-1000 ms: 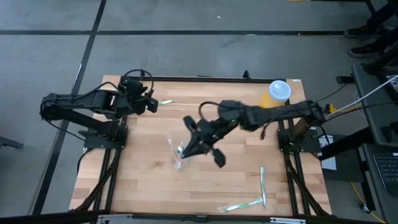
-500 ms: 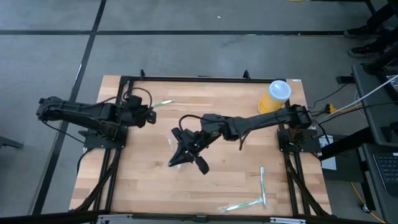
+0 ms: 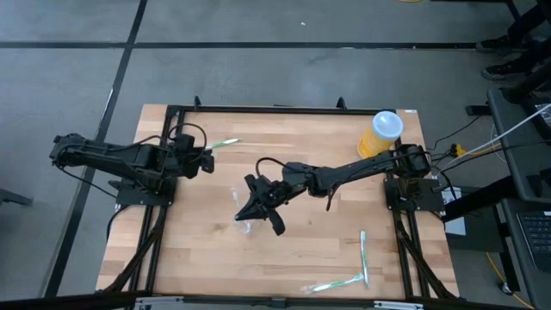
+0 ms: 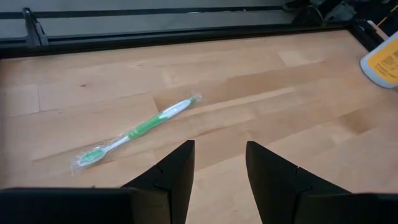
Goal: Pick & Place toothbrushing station
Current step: Put the orange toothbrush into the transparent organizer
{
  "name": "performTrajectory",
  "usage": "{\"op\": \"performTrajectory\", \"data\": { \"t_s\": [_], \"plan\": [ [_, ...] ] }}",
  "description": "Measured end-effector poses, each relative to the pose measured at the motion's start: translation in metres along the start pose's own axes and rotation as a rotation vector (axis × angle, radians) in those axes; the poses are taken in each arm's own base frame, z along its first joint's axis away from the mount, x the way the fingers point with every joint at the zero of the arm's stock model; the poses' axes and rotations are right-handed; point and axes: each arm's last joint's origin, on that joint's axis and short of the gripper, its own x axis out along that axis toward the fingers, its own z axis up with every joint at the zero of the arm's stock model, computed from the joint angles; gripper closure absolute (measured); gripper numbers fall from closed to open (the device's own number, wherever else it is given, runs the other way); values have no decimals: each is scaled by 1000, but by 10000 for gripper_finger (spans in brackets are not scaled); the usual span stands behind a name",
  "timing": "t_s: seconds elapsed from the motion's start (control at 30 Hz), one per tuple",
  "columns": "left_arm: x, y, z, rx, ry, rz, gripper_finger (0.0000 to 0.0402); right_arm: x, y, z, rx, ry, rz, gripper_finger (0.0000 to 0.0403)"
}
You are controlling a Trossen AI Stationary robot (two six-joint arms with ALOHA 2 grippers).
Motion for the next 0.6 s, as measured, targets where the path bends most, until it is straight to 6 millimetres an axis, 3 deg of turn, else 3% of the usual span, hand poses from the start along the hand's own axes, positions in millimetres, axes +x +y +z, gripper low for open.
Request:
{"op": "performTrajectory", "data": {
  "t_s": [0.37,0.6],
  "plan": [
    [0,-3,1,-3,-4,-24,261,-13,-15,-31,18,-11,-127,403],
    [0,-3,1,-6,-5,-26,261,-16,-17,-39,34,-4,-160,403]
  ]
}}
